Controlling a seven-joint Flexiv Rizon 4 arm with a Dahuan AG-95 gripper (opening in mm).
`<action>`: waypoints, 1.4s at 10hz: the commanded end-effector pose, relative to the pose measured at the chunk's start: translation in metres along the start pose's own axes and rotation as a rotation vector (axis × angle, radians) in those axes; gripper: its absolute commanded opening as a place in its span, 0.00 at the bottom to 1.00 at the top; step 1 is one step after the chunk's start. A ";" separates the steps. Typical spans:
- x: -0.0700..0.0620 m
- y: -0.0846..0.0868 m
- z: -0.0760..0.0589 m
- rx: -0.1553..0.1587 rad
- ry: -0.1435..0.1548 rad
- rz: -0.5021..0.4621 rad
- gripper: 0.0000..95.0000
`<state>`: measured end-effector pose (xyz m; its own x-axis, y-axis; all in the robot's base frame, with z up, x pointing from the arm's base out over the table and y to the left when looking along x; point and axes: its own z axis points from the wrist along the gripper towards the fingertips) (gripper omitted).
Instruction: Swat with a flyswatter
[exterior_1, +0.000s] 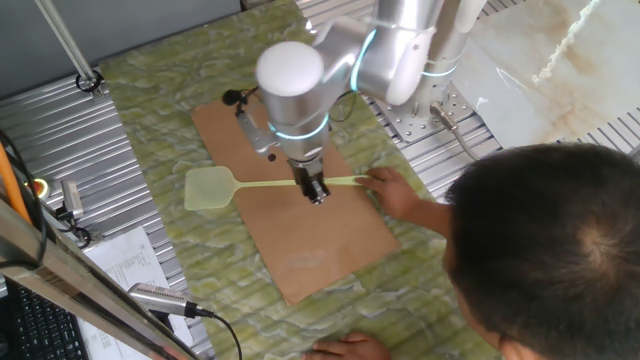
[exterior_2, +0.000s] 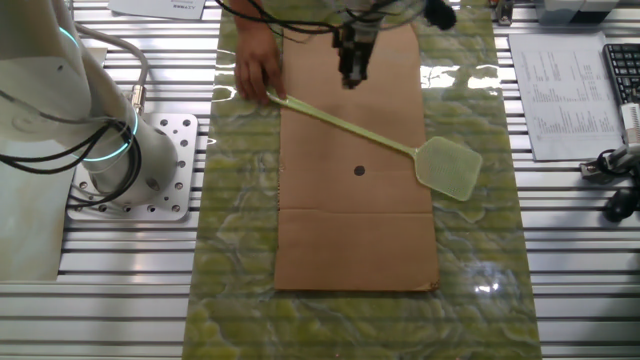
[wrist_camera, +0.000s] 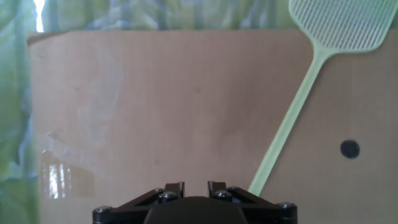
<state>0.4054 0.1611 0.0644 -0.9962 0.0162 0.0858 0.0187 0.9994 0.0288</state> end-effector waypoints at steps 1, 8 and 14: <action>-0.003 -0.001 0.001 0.004 -0.014 -0.014 0.20; -0.009 -0.005 0.001 -0.011 0.028 0.020 0.40; 0.008 0.043 0.026 -0.057 0.034 0.143 0.40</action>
<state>0.3965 0.2042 0.0407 -0.9793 0.1573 0.1273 0.1690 0.9818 0.0863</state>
